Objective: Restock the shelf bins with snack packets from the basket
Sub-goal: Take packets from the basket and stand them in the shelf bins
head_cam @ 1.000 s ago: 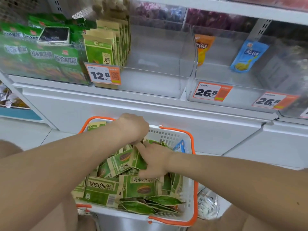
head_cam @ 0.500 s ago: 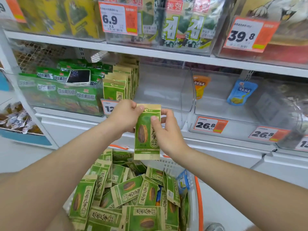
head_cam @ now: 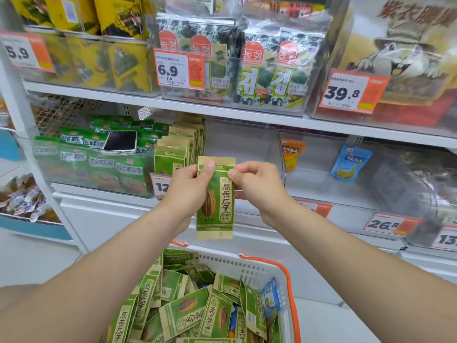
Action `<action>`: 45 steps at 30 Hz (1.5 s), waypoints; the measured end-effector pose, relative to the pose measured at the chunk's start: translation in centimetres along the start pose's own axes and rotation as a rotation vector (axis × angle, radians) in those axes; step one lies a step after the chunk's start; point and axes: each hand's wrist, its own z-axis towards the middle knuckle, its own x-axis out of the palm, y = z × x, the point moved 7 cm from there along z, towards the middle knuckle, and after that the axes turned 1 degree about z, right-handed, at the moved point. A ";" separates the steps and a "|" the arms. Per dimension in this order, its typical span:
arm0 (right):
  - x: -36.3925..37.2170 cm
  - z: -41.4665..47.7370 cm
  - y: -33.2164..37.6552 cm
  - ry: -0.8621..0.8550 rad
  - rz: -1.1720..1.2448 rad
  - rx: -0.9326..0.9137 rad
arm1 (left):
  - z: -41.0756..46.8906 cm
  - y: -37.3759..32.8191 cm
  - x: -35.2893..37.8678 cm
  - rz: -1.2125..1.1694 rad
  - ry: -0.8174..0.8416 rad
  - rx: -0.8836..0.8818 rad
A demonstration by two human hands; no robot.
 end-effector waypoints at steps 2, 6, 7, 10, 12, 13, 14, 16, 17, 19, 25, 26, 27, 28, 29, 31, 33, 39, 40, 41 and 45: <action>0.3 0.4 0.0 0.026 -0.015 -0.005 | 0.4 0.1 0.0 -0.056 -0.042 -0.004; 0.7 0.9 -0.2 0.040 -0.083 0.020 | 0.7 0.1 0.3 -0.170 -0.086 -0.035; 0.6 1.1 0.0 0.030 -0.060 0.019 | 0.8 0.1 0.5 -0.201 -0.076 -0.053; 0.4 1.5 0.5 0.007 0.013 0.030 | 1.4 -0.3 1.0 -0.237 -0.038 -0.070; 0.2 1.8 0.9 0.013 -0.014 0.010 | 1.8 -0.5 1.1 -0.225 -0.040 -0.065; 0.2 1.9 1.2 0.026 -0.057 -0.020 | 2.0 -0.4 1.1 -0.217 -0.055 -0.058; 0.2 2.1 1.4 0.056 -0.136 -0.054 | 2.2 -0.3 0.9 -0.210 -0.086 -0.047; 0.7 2.1 1.7 0.173 -0.340 -0.092 | 2.5 -0.2 0.5 -0.235 -0.156 -0.018; 1.1 2.1 1.5 0.248 -0.391 -0.082 | 2.5 -0.3 0.4 -0.254 -0.173 -0.008; 1.4 2.3 1.1 0.308 -0.379 -0.060 | 2.9 -0.9 0.4 -0.217 -0.180 0.042; -0.6 5.5 0.7 0.008 -0.276 0.031 | 4.5 -2.4 -1.2 0.217 -0.314 0.195; -1.1 6.2 0.3 -0.048 -0.251 0.061 | 4.3 -3.0 -1.3 0.332 -0.320 0.255; -1.4 7.3 -0.5 -0.093 -0.226 0.093 | 4.2 -3.7 -1.5 0.474 -0.334 0.327; -1.6 8.1 -1.0 -0.130 -0.202 0.113 | 4.0 -4.3 -1.6 0.625 -0.361 0.411; -1.5 8.7 -1.4 -0.156 -0.197 0.118 | 3.7 -5.0 -1.6 0.815 -0.400 0.489; -1.2 10.2 -2.1 -0.183 -0.177 0.102 | 4.3 -5.1 -1.2 1.169 -0.456 0.572; -0.8 11.3 -2.2 -0.195 -0.188 0.071 | 5.4 -4.2 -0.9 1.377 -0.433 0.543; 0.7 15.4 -2.8 -0.118 -0.411 0.027 | 8.7 -3.4 -0.6 1.567 -0.380 0.575; 1.1 16.3 -3.0 -0.118 -0.432 0.019 | 9.1 -3.3 -0.5 1.594 -0.374 0.597; 1.5 17.1 -3.2 -0.133 -0.441 0.011 | 9.6 -3.2 -0.5 1.618 -0.372 0.616; 2.7 20.6 -3.7 -0.251 -0.417 0.011 | 10.8 -2.5 -1.2 1.624 -0.353 0.656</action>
